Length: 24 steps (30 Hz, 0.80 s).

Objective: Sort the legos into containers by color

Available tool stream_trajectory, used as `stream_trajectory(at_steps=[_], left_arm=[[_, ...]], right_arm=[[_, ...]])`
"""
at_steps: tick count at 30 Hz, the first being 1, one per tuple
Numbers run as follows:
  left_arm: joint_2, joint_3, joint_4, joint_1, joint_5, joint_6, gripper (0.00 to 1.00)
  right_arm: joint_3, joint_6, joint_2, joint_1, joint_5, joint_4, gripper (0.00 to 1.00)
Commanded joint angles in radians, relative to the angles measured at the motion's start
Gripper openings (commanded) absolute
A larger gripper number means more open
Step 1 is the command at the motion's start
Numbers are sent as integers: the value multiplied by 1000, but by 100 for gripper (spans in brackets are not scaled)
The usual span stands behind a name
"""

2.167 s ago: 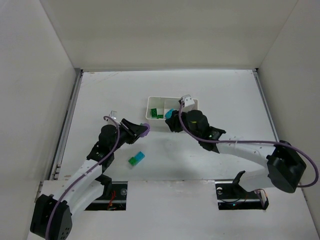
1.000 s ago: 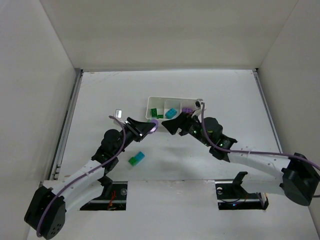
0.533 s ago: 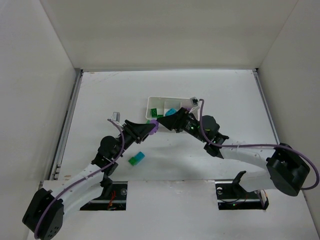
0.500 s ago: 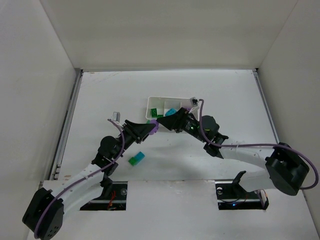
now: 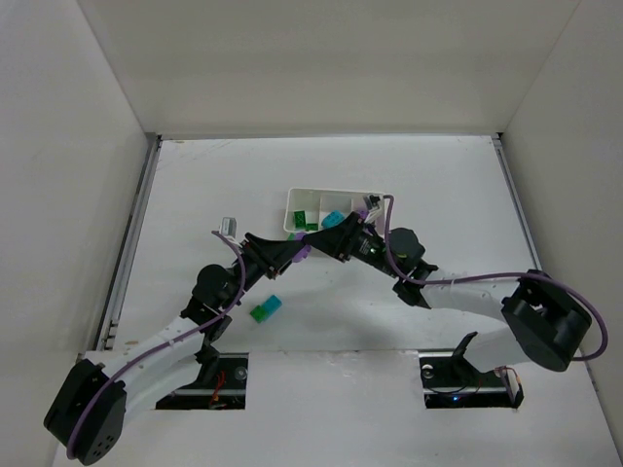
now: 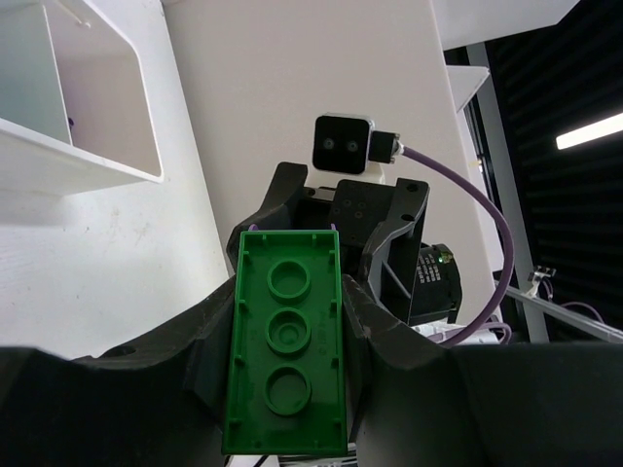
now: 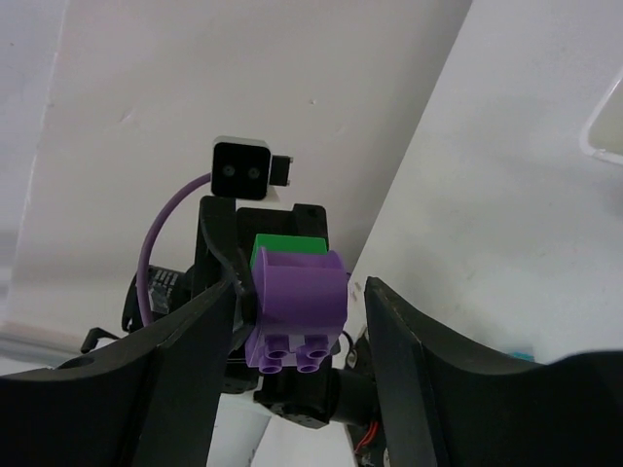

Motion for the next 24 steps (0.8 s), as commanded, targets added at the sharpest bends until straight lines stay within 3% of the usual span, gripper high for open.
stream_trajectory(at_steps=[1, 12, 15, 17, 19, 24], left_arm=[[1, 11, 89, 2, 10, 9, 21], [29, 21, 91, -26, 7, 23, 24], [27, 21, 92, -26, 19, 24, 26], [15, 11, 92, -29, 13, 29, 26], [9, 8, 92, -29, 10, 27, 26], [-11, 2, 86, -28, 5, 30, 26]], right_arm=[[-15, 44, 15, -3, -35, 122, 62], [-27, 74, 27, -12, -37, 212, 48], [-32, 100, 44, -18, -43, 269, 49], [-35, 131, 67, -23, -47, 299, 59], [-41, 154, 85, -25, -47, 332, 60], [-52, 180, 113, -31, -50, 378, 49]])
